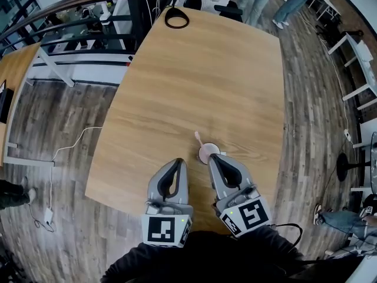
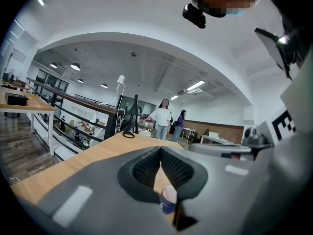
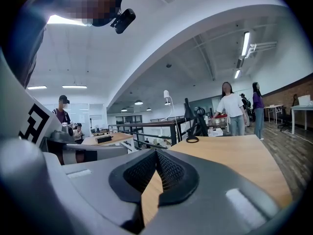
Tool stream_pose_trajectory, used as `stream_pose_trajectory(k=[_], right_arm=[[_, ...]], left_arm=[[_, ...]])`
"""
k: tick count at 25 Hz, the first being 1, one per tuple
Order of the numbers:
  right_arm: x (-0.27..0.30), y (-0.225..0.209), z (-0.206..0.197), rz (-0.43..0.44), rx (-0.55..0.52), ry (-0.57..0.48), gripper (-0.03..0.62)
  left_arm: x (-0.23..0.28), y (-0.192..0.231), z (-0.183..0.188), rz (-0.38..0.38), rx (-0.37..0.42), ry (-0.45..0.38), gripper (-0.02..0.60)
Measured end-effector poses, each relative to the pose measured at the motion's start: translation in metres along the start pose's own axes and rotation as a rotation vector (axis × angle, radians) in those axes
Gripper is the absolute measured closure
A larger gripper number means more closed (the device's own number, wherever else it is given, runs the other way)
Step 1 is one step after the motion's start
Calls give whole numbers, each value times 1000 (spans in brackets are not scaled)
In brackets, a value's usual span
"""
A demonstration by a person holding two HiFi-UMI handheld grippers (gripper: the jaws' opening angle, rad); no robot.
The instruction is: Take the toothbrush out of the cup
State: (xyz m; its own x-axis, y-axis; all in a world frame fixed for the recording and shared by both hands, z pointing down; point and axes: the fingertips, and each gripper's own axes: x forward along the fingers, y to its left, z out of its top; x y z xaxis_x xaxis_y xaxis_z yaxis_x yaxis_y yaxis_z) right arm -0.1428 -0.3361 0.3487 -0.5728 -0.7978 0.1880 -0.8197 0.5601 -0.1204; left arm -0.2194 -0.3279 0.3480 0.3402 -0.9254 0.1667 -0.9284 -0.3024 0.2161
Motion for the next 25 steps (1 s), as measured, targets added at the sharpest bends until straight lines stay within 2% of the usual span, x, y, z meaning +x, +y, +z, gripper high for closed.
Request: stream_pose_trajectory(k=[4,6,10,16,25], right_arm=[[23,-15,-26,2,-11,54,585],[32,-20,-39,7,-10,87,540],[48,-29,-56,6,-19,120,519],[75,-40,-79,9,-81,201,503],[94,-47,-108,2,-93,303,522]], left_arm=[[21,14,-21,36,-27,52,574],[30,21,-33,52,-39,81,574],[45,30,-52,63,-57,126,574],[63,46,-73,77,-80,172,574],[79,62,-95,87,-116,211,574]])
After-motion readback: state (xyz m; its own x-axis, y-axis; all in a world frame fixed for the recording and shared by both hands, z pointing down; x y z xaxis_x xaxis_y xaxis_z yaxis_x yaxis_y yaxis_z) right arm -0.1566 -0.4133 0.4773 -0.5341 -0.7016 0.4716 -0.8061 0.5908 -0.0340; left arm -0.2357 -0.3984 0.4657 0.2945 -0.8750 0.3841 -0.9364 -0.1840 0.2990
